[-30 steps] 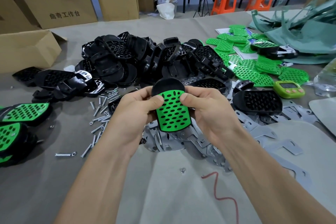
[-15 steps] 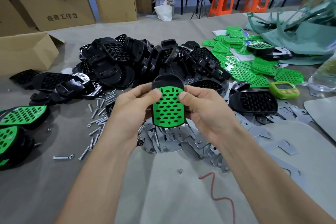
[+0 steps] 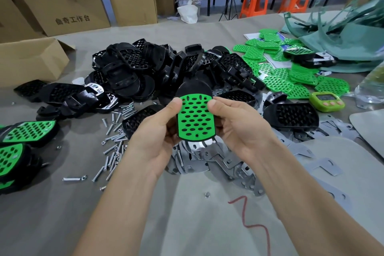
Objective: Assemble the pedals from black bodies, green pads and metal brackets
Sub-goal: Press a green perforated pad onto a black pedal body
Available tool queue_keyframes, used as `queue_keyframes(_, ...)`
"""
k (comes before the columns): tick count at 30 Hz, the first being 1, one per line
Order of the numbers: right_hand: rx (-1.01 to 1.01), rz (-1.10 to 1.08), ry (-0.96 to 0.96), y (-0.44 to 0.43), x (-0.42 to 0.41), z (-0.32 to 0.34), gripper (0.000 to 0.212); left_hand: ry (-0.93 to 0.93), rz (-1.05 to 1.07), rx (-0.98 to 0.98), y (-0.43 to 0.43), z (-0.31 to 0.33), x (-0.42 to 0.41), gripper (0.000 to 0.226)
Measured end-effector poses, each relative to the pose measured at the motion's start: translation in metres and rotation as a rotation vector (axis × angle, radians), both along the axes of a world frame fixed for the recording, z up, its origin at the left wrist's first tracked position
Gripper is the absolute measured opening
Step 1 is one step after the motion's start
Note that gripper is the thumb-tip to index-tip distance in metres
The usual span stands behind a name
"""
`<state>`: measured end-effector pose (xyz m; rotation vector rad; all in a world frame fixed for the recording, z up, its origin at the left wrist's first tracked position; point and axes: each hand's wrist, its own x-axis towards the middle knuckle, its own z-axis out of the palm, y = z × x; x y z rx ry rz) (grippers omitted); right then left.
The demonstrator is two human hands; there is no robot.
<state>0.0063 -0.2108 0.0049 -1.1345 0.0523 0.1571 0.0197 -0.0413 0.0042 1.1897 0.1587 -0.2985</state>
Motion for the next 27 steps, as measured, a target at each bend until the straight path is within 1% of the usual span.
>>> queue_keyframes(2, 0.01, -0.04, 0.013, 0.0, 0.0, -0.001, 0.025, 0.004, -0.004, 0.0, -0.001, 0.0, 0.0, 0.038)
queue_keyframes(5, 0.049, -0.051, 0.01, -0.003, 0.0, 0.0, 0.023, -0.114, -0.124, 0.051, 0.008, 0.002, 0.001, 0.028)
queue_keyframes(7, 0.056, -0.039, 0.004, -0.004, 0.0, 0.0, 0.024, -0.168, -0.166, 0.066, 0.013, 0.002, 0.001, 0.036)
queue_keyframes(9, 0.045, -0.02, 0.0, -0.005, -0.001, 0.0, 0.024, -0.168, -0.154, 0.052, 0.015, 0.004, 0.001, 0.042)
queue_keyframes(11, -0.015, 0.008, -0.015, -0.006, -0.001, 0.0, 0.026, -0.153, -0.116, 0.024, 0.015, 0.004, 0.001, 0.045)
queue_keyframes(13, -0.129, 0.073, -0.034, -0.01, -0.001, -0.001, 0.034, -0.133, -0.059, 0.005, 0.013, 0.004, 0.002, 0.046)
queue_keyframes(15, -0.196, 0.165, -0.041, -0.012, -0.002, 0.0, 0.039, -0.112, -0.003, -0.025, 0.012, 0.003, 0.003, 0.036)
queue_keyframes(16, -0.197, 0.189, -0.041, -0.012, -0.003, 0.001, 0.036, -0.096, 0.02, -0.034, 0.012, 0.002, 0.004, 0.031)
queue_keyframes(18, -0.174, 0.168, -0.026, -0.011, -0.003, 0.002, 0.027, -0.066, 0.027, -0.021, 0.012, 0.002, 0.004, 0.02)
queue_keyframes(19, -0.152, 0.144, -0.007, -0.011, -0.003, 0.003, 0.024, -0.055, 0.01, -0.002, 0.011, 0.002, 0.003, 0.017)
queue_keyframes(21, -0.085, 0.1, 0.043, -0.01, -0.003, 0.004, 0.02, -0.051, -0.021, 0.085, 0.011, 0.003, 0.002, 0.026)
queue_keyframes(23, -0.029, 0.065, 0.083, -0.009, -0.003, 0.004, 0.018, -0.068, -0.051, 0.224, 0.012, 0.004, 0.001, 0.031)
queue_keyframes(25, -0.005, 0.051, 0.102, -0.008, -0.003, 0.003, 0.017, -0.084, -0.134, 0.339, 0.013, 0.005, -0.002, 0.036)
queue_keyframes(27, -0.005, 0.072, 0.102, -0.006, -0.003, 0.002, 0.018, -0.079, -0.202, 0.387, 0.01, 0.007, -0.005, 0.044)
